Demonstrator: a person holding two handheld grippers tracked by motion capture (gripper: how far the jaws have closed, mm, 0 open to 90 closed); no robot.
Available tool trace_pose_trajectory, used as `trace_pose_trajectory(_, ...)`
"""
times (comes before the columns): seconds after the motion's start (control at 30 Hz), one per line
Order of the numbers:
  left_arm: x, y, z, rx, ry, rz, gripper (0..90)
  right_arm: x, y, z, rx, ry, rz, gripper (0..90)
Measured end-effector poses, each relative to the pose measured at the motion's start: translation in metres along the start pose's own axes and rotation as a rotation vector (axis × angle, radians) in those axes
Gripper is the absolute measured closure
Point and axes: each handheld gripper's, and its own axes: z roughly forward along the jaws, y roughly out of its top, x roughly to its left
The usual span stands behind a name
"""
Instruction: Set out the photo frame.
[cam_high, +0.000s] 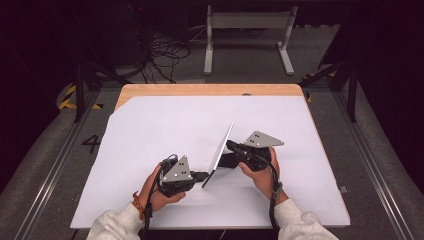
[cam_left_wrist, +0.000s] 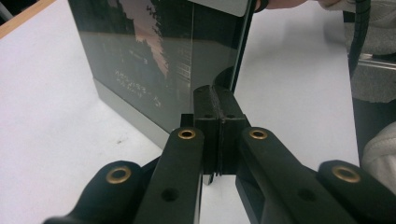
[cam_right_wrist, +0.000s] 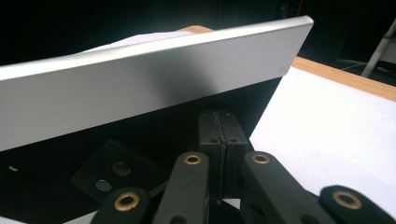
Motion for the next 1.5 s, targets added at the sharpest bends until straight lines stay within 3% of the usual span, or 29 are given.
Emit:
trace_pose_trajectory(0.33, -0.012, 0.005, 0.011, 0.019, -0.034, 0.033, 89.9, 0.005, -0.001, 0.009, 0.008, 0.022, -0.012, 90.0)
trace_pose_trajectory(0.5, -0.014, 0.004, 0.013, 0.012, -0.041, 0.026, 89.8, 0.006, -0.002, 0.009, 0.003, 0.031, -0.018, 90.0)
trace_pose_trajectory(0.63, -0.017, 0.003, 0.017, 0.036, -0.032, 0.045, 89.6, 0.008, -0.002, 0.006, 0.001, 0.011, -0.058, 89.5)
trace_pose_trajectory(0.87, -0.017, 0.001, 0.014, 0.046, -0.036, 0.054, 89.9, 0.013, -0.001, -0.005, 0.011, -0.030, -0.129, 88.4)
trace_pose_trajectory(1.0, -0.016, -0.002, 0.012, 0.054, -0.036, 0.057, 89.7, 0.014, 0.000, -0.016, 0.017, -0.025, -0.145, 87.4)
trace_pose_trajectory(1.33, -0.014, -0.006, 0.013, 0.073, -0.034, 0.072, 88.5, 0.024, -0.007, -0.043, 0.048, 0.014, -0.167, 83.7)
trace_pose_trajectory(1.5, -0.015, -0.006, 0.016, 0.073, -0.036, 0.069, 87.6, 0.030, -0.013, -0.052, 0.056, 0.055, -0.146, 81.4)
